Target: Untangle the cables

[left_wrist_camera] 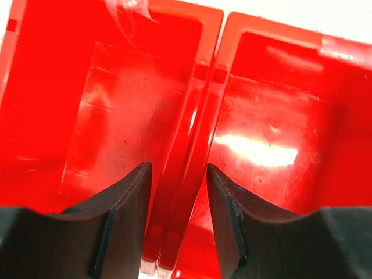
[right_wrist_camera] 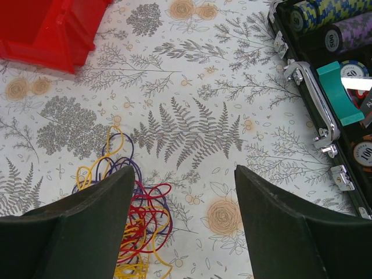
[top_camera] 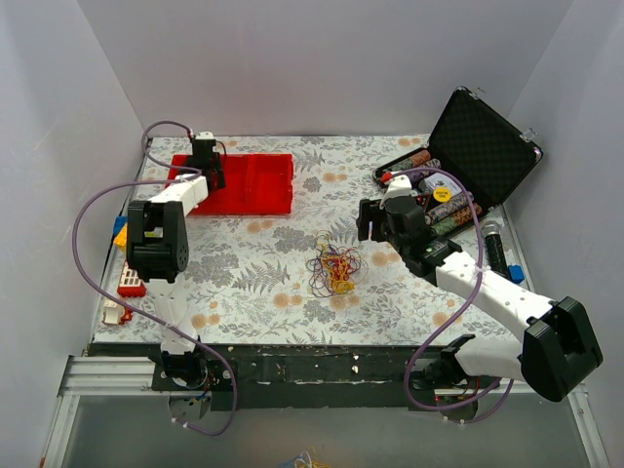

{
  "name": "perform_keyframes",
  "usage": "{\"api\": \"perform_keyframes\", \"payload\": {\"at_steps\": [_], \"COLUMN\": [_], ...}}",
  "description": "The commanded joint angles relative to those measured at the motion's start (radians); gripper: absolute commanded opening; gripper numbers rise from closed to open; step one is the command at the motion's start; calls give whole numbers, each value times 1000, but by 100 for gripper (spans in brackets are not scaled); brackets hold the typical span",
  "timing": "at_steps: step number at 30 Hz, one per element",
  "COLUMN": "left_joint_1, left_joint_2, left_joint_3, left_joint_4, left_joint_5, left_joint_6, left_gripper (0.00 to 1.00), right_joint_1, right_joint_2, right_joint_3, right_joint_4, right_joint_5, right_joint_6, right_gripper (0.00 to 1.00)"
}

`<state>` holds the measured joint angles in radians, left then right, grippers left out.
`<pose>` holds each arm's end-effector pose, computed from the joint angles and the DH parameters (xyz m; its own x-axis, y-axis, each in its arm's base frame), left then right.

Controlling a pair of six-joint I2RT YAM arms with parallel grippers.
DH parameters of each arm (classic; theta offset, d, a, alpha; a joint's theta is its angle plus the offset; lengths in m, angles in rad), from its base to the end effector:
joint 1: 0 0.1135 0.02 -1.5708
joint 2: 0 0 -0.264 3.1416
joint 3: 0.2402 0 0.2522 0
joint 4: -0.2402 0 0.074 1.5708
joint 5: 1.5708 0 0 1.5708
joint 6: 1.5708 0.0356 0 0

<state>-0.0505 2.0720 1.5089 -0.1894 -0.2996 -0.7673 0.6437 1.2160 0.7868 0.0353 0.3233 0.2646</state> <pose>0.4648 -0.0130 0.1912 -0.3754 -0.6451 -0.6655 -0.5940 0.7186 -0.3616 0.2272 0.1563 0.2723 -0.3838 0.0221 -0.9232 -0.2425 0.9622 0.1238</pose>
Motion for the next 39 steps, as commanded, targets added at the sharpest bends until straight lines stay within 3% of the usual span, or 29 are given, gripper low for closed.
{"api": "perform_keyframes", "payload": {"at_steps": [1,13,28,39], "left_joint_1": [-66,-264,-431,-494], "left_joint_2": [-119,-236,-299,-291], "left_joint_3": [-110,-297,-398,-352], "left_joint_4": [-45,-84,-15,-12], "left_joint_5": [74,154,131,163], "left_joint_6": [-68,-205,-129,-78], "left_gripper": [41,40,40,45], "right_joint_1": [5,7,-26,-1], "right_joint_2": [-30,13,189,62], "right_joint_3": [-23,-26,100,-168], "right_joint_4": [38,17,31,139], "right_joint_5": [34,74,77,-119], "right_joint_6": [24,32,-34,79], "right_gripper": [77,76,75,74]}}
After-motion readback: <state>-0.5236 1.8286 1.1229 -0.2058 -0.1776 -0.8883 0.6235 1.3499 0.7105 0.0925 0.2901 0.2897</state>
